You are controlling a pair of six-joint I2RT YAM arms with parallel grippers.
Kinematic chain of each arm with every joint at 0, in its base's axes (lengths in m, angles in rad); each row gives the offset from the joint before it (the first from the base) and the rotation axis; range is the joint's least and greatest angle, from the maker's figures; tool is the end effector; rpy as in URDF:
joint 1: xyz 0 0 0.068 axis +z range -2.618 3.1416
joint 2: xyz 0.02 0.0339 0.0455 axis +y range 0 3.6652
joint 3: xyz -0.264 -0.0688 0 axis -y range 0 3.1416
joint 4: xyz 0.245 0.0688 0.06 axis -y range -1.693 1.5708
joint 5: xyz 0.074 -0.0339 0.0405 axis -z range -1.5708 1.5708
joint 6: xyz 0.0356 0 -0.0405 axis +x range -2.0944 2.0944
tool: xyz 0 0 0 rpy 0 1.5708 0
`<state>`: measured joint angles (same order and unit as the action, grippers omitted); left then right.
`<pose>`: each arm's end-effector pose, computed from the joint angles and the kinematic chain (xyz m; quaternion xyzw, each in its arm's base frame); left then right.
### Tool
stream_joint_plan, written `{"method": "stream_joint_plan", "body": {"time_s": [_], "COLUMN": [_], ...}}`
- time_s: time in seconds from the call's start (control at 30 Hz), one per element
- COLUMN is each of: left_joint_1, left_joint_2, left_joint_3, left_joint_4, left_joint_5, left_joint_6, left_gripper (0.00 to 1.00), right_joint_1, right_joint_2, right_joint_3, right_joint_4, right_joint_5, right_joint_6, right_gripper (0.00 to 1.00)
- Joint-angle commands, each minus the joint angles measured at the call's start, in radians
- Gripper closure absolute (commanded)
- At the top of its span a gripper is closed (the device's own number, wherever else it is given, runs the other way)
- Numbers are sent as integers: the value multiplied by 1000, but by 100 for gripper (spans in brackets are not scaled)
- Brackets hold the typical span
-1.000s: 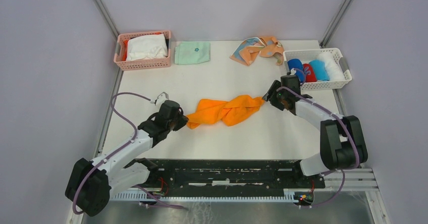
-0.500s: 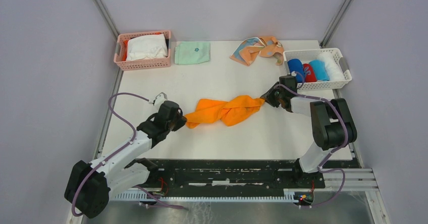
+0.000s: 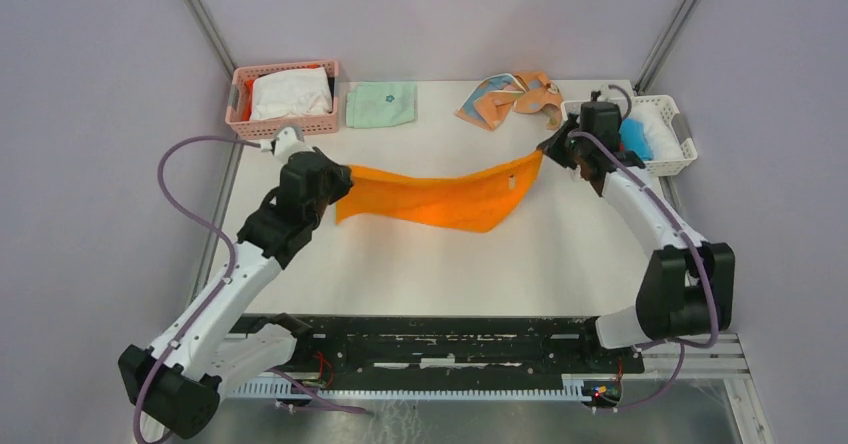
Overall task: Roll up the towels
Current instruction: Flatten out the towel at the center of the board.
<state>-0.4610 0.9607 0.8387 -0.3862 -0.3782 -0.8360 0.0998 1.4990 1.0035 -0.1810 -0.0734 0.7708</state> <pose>0.1964 -0.0829 0.3075 -0.2514 0.8142 -0.1714 0.4945 0.3286 0.0355 0.2446 0.2817 0.8561 0.2122 0.3779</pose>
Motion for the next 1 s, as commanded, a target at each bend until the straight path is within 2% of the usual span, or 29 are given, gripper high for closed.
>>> {"method": "stream_joint_plan", "body": {"time_s": [0.0,0.13,0.3,0.57,0.73,0.87,0.97], "left_joint_1": [7,6,7,5,7,7,12], "left_joint_2": [-41,-145,-305,-462,-381,-230,-66], "left_joint_3": [192,278,273,224,122,10,-28], "left_joint_4": [-35,-114,-205,-370,-336,-198,-54], "left_joint_5": [-111,-120,-54,14,10,-54,-108], "left_joint_6": [157,193,180,115,111,93,84], "left_gripper": [97,97,97,97,97,97,97], "right_joint_1": [-5,-5,-5,-5,-5,-5,-5], "right_joint_2": [-171,-335,-491,-611,-515,-333,-158], "right_joint_3": [206,289,299,319,216,115,100], "right_joint_4": [-247,-418,-559,-766,-687,-524,-383], "right_joint_5": [45,15,-94,-185,-147,-66,-11], "right_joint_6": [-164,-229,-258,-282,-231,-175,-144], "right_gripper": [100,99,99,98,99,99,99]}}
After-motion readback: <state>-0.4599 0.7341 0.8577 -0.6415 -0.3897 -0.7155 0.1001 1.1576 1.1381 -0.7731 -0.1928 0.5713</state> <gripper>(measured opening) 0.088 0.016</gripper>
